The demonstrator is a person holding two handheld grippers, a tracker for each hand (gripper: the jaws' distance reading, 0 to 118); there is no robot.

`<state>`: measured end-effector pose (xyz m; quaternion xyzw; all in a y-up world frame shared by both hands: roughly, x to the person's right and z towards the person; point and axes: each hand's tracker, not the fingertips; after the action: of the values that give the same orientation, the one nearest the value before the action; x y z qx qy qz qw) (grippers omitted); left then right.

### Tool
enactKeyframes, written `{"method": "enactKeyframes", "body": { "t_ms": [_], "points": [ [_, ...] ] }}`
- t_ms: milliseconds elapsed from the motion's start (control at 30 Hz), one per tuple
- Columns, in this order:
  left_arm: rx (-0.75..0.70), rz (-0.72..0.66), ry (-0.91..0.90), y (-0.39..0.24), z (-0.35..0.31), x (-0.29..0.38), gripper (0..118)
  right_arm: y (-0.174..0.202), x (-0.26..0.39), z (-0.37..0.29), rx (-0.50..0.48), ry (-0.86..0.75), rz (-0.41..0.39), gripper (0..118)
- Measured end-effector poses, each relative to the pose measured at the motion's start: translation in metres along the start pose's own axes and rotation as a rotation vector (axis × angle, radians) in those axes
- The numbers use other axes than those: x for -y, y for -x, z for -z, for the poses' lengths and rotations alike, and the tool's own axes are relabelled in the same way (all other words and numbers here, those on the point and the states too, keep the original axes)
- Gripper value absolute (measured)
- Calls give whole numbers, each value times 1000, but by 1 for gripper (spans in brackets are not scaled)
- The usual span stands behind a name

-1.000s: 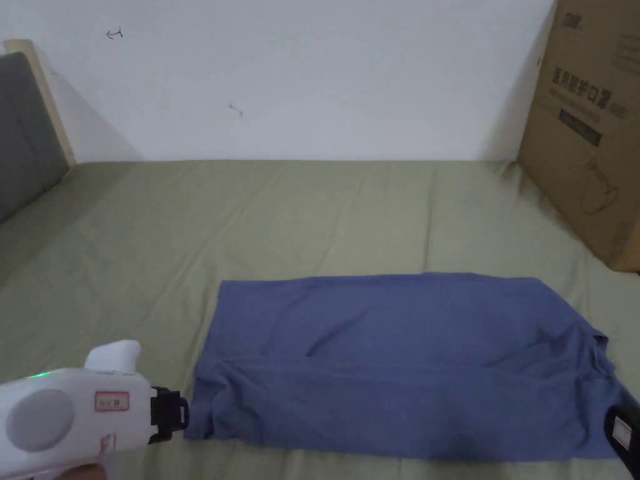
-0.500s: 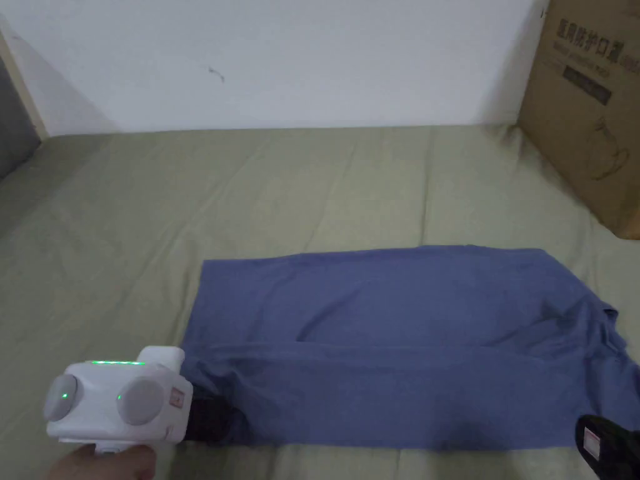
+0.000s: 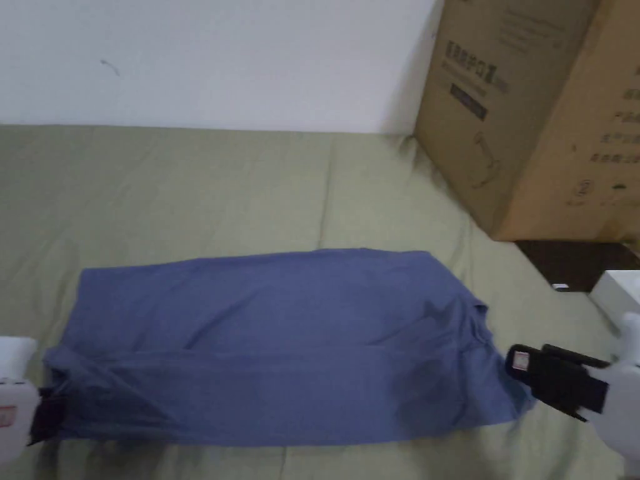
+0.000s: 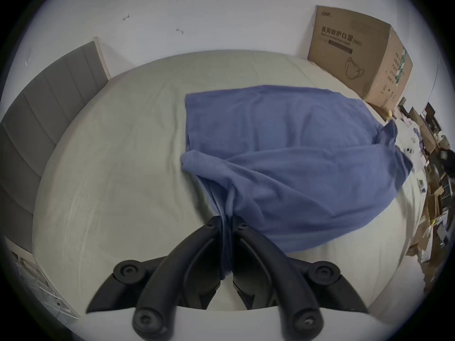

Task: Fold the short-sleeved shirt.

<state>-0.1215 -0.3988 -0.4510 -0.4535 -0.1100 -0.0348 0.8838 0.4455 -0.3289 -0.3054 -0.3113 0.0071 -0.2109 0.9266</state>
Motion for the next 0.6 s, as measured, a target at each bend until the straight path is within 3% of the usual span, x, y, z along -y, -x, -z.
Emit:
{"method": "enactKeyframes", "body": {
  "t_ms": [33,67,100,167,200,267,367,433,467,500,567,600],
  "points": [
    [12,-22,8,5,-1,0,5,-18,-14,14,-36,88,21,37],
    [23,-38,14,9,-1,1,5,-32,-22,26,-66,155,43,102],
    [30,-50,17,6,-3,-6,5,-45,-28,40,-60,219,72,117],
    [30,-65,16,10,-1,-4,5,-62,-32,62,73,333,78,106],
    [28,-77,11,12,-1,-3,5,-68,-38,78,120,262,68,105],
    [30,-99,7,8,3,-4,5,-76,-44,103,161,322,106,105],
    [25,-107,19,4,7,-3,5,-95,-27,118,145,386,186,104],
    [16,-101,41,3,13,1,5,-96,-22,131,135,418,194,99],
    [16,-100,50,3,16,3,5,-90,-25,132,142,437,187,89],
    [16,-99,55,6,17,-2,5,-86,-24,133,156,447,166,70],
    [15,-99,59,4,19,0,5,-77,-20,134,209,465,61,6],
    [15,-100,61,3,20,0,5,-78,-20,137,207,485,50,6]
  ]
}}
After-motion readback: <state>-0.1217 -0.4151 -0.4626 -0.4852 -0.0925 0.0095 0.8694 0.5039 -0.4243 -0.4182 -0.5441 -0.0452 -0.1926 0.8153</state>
